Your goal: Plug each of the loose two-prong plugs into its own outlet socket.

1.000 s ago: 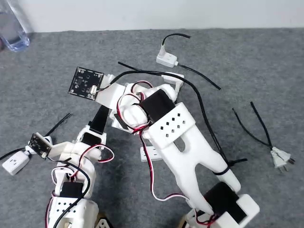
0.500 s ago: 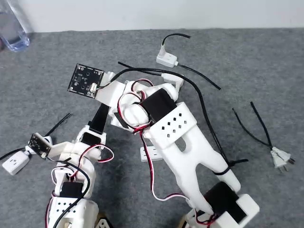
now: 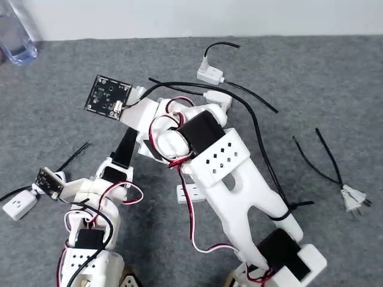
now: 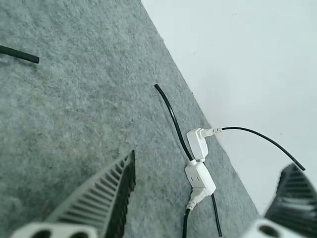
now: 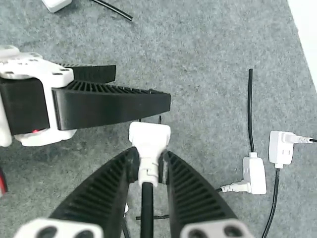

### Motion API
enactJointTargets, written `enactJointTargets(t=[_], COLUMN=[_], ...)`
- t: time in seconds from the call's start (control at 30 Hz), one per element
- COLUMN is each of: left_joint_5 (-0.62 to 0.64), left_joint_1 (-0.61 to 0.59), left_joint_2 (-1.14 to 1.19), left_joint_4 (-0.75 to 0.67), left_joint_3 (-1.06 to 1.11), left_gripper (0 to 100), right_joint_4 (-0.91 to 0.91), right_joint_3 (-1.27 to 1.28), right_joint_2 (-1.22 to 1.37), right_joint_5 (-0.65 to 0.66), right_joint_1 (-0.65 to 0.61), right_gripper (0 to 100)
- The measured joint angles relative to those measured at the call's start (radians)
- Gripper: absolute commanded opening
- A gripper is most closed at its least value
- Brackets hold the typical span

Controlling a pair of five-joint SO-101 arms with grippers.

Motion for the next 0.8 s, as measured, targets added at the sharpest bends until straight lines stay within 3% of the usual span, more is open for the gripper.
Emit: enactJointTargets(t=[0.8], left_joint_5=[0.0], left_joint_1=[0.026], left_joint_2=[0.0], left_joint_4=[0.026], left_joint_3=[0.0], left_gripper=[42], right_joint_4=[0.0], right_joint_3=[0.0], right_joint_2=[0.0], right_joint_5=[-0.002], right_joint_1=[0.002], right_gripper=[0.8])
